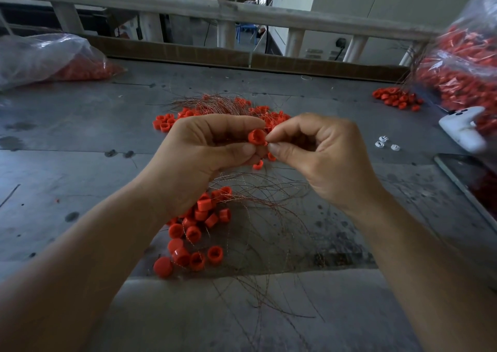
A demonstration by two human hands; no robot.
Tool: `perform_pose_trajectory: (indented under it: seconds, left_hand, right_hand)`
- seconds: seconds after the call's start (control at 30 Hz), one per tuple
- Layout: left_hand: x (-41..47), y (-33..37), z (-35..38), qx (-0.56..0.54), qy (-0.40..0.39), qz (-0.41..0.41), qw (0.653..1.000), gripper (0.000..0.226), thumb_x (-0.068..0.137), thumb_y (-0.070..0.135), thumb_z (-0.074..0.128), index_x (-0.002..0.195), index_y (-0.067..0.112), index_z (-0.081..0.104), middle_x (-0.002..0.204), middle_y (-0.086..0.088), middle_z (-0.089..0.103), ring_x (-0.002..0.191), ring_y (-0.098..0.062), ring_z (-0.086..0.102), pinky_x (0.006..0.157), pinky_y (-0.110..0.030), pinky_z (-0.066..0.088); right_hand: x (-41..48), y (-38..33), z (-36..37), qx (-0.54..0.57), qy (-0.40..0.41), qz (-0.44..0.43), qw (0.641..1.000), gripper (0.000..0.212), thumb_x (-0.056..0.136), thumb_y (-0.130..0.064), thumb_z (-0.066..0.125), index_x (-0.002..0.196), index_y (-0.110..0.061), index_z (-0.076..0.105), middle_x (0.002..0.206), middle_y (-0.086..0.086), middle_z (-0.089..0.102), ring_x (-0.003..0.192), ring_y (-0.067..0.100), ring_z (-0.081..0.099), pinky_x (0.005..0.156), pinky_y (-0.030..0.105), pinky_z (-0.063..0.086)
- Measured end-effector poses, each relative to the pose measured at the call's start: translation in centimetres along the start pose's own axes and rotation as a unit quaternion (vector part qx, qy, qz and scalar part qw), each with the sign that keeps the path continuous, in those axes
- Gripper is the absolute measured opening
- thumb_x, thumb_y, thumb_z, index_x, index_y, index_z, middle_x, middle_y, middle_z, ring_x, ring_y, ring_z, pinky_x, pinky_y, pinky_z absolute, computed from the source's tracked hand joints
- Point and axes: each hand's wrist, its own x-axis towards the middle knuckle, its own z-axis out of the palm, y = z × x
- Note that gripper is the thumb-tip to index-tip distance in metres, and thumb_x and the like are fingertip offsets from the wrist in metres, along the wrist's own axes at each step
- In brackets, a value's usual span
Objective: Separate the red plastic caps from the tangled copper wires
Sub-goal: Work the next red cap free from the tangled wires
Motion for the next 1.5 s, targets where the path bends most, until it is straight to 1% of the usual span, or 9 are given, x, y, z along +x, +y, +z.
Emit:
perform_pose_trajectory:
  seconds: [0.1,0.3,0.5,0.87,1.17,1.23,1.33,1.43,1.5]
  left_hand:
    - [-0.07,0.01,0.12,0.006,-0.001,0.002,1.0,0.027,0.06,0.004,0.062,0.079,0.017,0.075,0.079,-0.004,0.073,0.075,-0.014,0.07,0.066,-0.017,0.053]
    - [-0.06,-0.12,0.01,0.021,0.004,0.004,1.0,0.03,0.059,0.006,0.063,0.083,0.019,0.074,0.082,-0.003,0.074,0.078,-0.014,0.07,0.068,-0.017,0.053]
    - [-0.01,-0.27,-0.18,0.033,0.002,0.005,0.999,0.031,0.062,0.007,0.062,0.085,0.021,0.075,0.085,-0.001,0.074,0.081,-0.014,0.07,0.071,-0.018,0.053]
    - [-0.07,-0.18,0.02,0.027,-0.002,0.006,1.0,0.029,0.062,0.008,0.062,0.085,0.02,0.074,0.083,-0.001,0.074,0.079,-0.013,0.07,0.069,-0.017,0.053]
    - [-0.08,-0.26,0.04,0.042,-0.001,0.01,0.999,0.027,0.064,0.009,0.06,0.082,0.022,0.075,0.082,-0.001,0.074,0.079,-0.013,0.07,0.069,-0.017,0.053]
    - [-0.08,-0.26,0.02,0.052,0.002,0.013,0.999,0.026,0.063,0.009,0.06,0.08,0.021,0.075,0.081,-0.001,0.074,0.079,-0.014,0.071,0.068,-0.017,0.053]
    - [-0.09,-0.22,0.03,0.057,0.002,0.013,0.998,0.026,0.064,0.007,0.06,0.084,0.019,0.072,0.08,-0.002,0.074,0.077,-0.014,0.071,0.067,-0.017,0.054]
    - [-0.14,-0.15,0.03,0.047,-0.001,0.009,0.999,0.025,0.064,0.006,0.059,0.085,0.014,0.07,0.079,-0.003,0.074,0.077,-0.014,0.071,0.066,-0.017,0.054]
    - [-0.19,-0.08,0.07,0.034,-0.005,0.005,0.999,0.025,0.064,0.006,0.059,0.085,0.013,0.07,0.079,-0.004,0.074,0.076,-0.015,0.071,0.066,-0.017,0.054]
  right_hand:
    - [-0.05,0.03,-0.05,0.004,0.002,0.008,1.0,0.024,0.077,0.0,0.069,0.075,-0.023,0.065,0.07,-0.011,0.065,0.061,0.004,0.063,0.058,0.014,0.05]
    - [-0.13,0.03,0.03,0.012,-0.008,0.018,1.0,0.02,0.075,0.0,0.07,0.075,-0.02,0.065,0.069,-0.006,0.066,0.06,0.005,0.063,0.057,0.014,0.049]
    - [-0.07,0.04,-0.01,0.01,-0.008,0.015,1.0,0.022,0.076,0.0,0.07,0.074,-0.021,0.063,0.068,-0.008,0.064,0.059,0.002,0.061,0.057,0.012,0.047]
    - [-0.19,-0.06,-0.03,0.003,-0.02,0.015,1.0,0.02,0.077,0.0,0.069,0.074,-0.019,0.064,0.069,-0.005,0.065,0.059,0.003,0.061,0.056,0.011,0.047]
    - [-0.2,-0.01,0.02,-0.012,-0.022,0.009,1.0,0.023,0.076,-0.001,0.07,0.072,-0.022,0.063,0.066,-0.01,0.062,0.057,0.0,0.06,0.054,0.009,0.044]
    - [-0.18,0.03,0.04,-0.014,-0.023,0.011,1.0,0.023,0.076,-0.001,0.07,0.072,-0.022,0.064,0.066,-0.009,0.063,0.058,0.001,0.06,0.054,0.009,0.043]
    - [-0.18,0.14,-0.05,-0.013,-0.026,0.016,0.999,0.022,0.077,0.0,0.068,0.074,-0.022,0.065,0.068,-0.005,0.066,0.06,0.006,0.062,0.056,0.014,0.047]
    - [-0.18,0.22,-0.17,0.0,-0.02,0.021,1.0,0.026,0.079,0.004,0.063,0.075,-0.022,0.064,0.067,-0.007,0.064,0.059,0.002,0.061,0.055,0.012,0.045]
    - [-0.16,0.29,-0.22,0.016,-0.01,0.029,0.999,0.027,0.078,0.005,0.063,0.075,-0.021,0.06,0.066,-0.007,0.061,0.059,0.001,0.058,0.056,0.012,0.045]
